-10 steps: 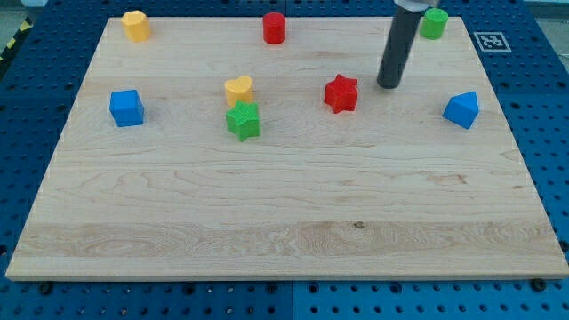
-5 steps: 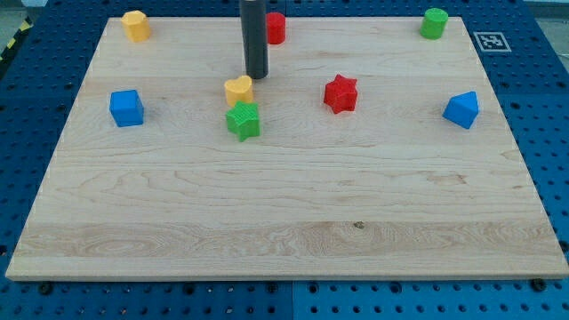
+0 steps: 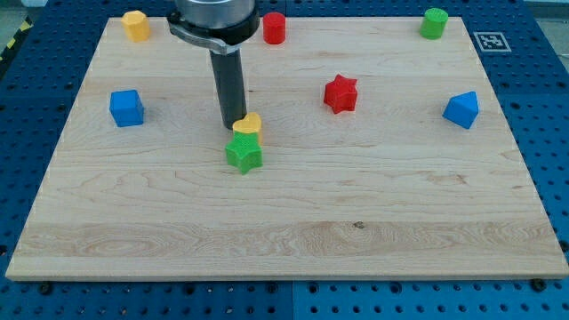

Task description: Push the yellow heart diagonal to the bottom left of the green star

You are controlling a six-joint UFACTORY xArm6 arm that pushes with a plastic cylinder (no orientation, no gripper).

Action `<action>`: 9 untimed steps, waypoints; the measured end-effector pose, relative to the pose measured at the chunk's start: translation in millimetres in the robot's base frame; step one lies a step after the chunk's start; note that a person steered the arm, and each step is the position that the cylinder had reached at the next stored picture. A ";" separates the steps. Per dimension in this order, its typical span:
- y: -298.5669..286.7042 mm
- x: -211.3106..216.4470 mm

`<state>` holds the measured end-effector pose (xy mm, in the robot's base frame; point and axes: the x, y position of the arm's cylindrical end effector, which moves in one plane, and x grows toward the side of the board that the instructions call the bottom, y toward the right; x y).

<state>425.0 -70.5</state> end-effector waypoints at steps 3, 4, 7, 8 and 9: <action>60.4 -4.2; 59.8 6.8; 45.1 39.3; 36.4 52.2; 36.4 72.5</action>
<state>497.5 -34.1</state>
